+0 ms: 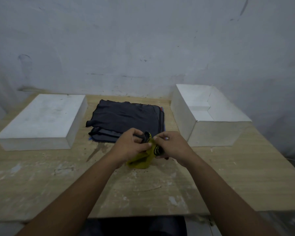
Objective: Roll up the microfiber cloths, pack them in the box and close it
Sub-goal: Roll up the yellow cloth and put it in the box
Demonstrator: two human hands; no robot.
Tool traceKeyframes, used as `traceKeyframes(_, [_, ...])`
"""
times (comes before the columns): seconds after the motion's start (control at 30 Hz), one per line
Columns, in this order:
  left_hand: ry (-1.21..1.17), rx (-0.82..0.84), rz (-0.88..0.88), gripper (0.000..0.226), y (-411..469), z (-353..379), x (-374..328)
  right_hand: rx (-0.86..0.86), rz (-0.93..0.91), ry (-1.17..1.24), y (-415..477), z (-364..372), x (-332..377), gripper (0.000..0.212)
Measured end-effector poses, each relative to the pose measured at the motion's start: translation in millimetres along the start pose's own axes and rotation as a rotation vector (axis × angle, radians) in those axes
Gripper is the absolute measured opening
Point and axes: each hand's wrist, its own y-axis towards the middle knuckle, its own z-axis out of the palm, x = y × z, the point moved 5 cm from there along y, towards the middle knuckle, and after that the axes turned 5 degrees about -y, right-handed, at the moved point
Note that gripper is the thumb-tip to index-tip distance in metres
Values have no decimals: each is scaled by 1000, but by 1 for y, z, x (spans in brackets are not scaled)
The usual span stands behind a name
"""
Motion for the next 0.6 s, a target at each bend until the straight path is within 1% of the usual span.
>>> traceKeyframes(0.1, [76,48,31,53,-7,5,-8,42,-23,-63,-2,2,7,49])
traceKeyframes(0.17, [27,149,13,63,-9,9,-9,67,-23,-107,1,4,6,57])
traceKeyframes(0.27, [-216,314,-76,82,-9,12,-1,71,26,-105,5,2,-1,48])
traceKeyframes(0.33, [-308,349,-99,82,-7,7,6,101,99,3,7,2,-10,38])
traceKeyframes(0.4, [-330,298,-89,66,-4,-1,13,129,147,117,7,2,-15,27])
traceKeyframes(0.5, [-288,51,-82,50,7,-16,29,110,119,154,5,-1,-11,18])
traceKeyframes(0.53, [-301,-21,-89,47,9,-20,35,110,97,155,4,-3,-6,17])
traceKeyframes(0.6, [-365,-75,-118,47,14,-24,47,130,49,158,3,-6,5,15])
